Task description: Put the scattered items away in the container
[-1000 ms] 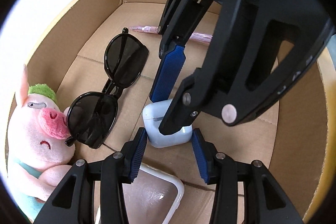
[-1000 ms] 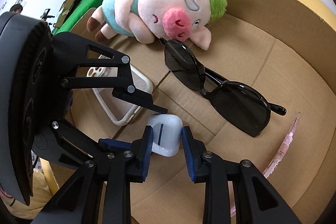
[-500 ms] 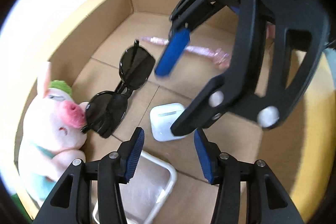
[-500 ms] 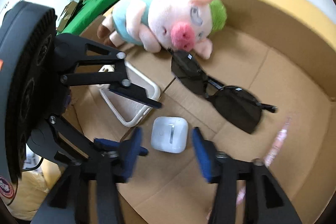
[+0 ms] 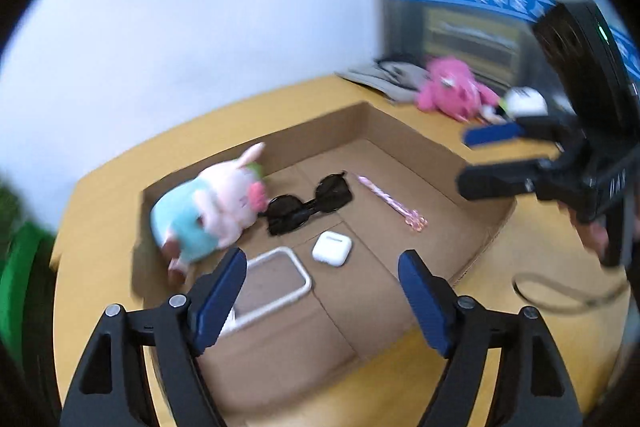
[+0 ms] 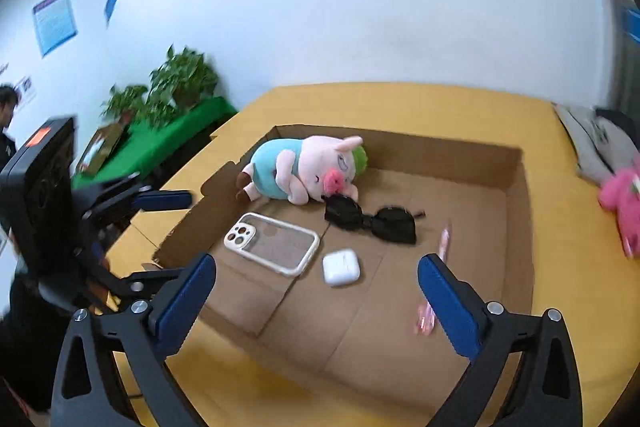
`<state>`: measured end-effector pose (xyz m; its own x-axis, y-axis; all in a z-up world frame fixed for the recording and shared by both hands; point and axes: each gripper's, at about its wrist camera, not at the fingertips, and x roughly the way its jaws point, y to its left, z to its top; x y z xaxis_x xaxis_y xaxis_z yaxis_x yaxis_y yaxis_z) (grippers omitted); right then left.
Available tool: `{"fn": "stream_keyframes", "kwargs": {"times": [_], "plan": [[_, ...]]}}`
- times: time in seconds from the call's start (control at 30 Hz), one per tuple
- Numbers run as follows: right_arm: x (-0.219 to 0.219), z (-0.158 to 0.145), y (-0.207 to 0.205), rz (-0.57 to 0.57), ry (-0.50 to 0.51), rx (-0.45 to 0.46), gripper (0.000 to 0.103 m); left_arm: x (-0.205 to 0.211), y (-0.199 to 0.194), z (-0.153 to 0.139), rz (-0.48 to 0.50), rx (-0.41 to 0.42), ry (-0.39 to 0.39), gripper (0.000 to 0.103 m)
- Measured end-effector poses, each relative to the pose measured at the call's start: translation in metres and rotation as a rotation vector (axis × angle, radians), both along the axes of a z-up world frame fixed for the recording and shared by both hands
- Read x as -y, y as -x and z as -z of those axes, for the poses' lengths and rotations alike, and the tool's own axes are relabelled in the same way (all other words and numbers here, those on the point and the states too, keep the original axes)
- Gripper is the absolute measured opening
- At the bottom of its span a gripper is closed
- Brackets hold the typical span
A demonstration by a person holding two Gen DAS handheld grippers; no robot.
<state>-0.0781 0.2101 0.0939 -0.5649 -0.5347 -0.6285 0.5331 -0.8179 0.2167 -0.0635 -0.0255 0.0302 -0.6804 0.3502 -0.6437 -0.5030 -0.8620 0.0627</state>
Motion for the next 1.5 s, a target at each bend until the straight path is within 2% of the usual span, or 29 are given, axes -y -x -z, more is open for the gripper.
{"fn": "stream_keyframes", "kwargs": {"times": [0.07,0.2,0.3,0.5,0.67,0.97,1.27,1.5], "plan": [[-0.001,0.006,-0.011,0.040,-0.030,0.000,0.103,0.009,-0.012,0.008,-0.087,0.015,-0.045,0.078],[-0.006,0.019,-0.031,0.112,-0.105,0.019,0.103,0.022,-0.037,0.013,-0.171,0.039,-0.152,0.078],[-0.009,0.028,-0.043,0.135,-0.120,0.036,0.103,0.019,-0.051,0.013,-0.256,0.018,-0.143,0.078],[-0.012,0.027,-0.067,0.135,-0.160,0.012,0.103,0.003,-0.070,0.013,-0.342,-0.018,-0.124,0.078],[-0.015,0.020,-0.080,0.151,-0.159,-0.007,0.103,0.000,-0.075,0.010,-0.355,-0.011,-0.175,0.078],[-0.022,0.014,-0.097,0.174,-0.165,-0.030,0.103,-0.008,-0.091,0.004,-0.376,-0.059,-0.145,0.078],[-0.018,0.014,-0.103,0.166,-0.184,-0.038,0.103,0.001,-0.097,0.007,-0.386,-0.035,-0.190,0.079],[-0.016,0.012,-0.103,0.158,-0.189,-0.039,0.103,0.007,-0.095,0.006,-0.404,-0.025,-0.193,0.079]]}}
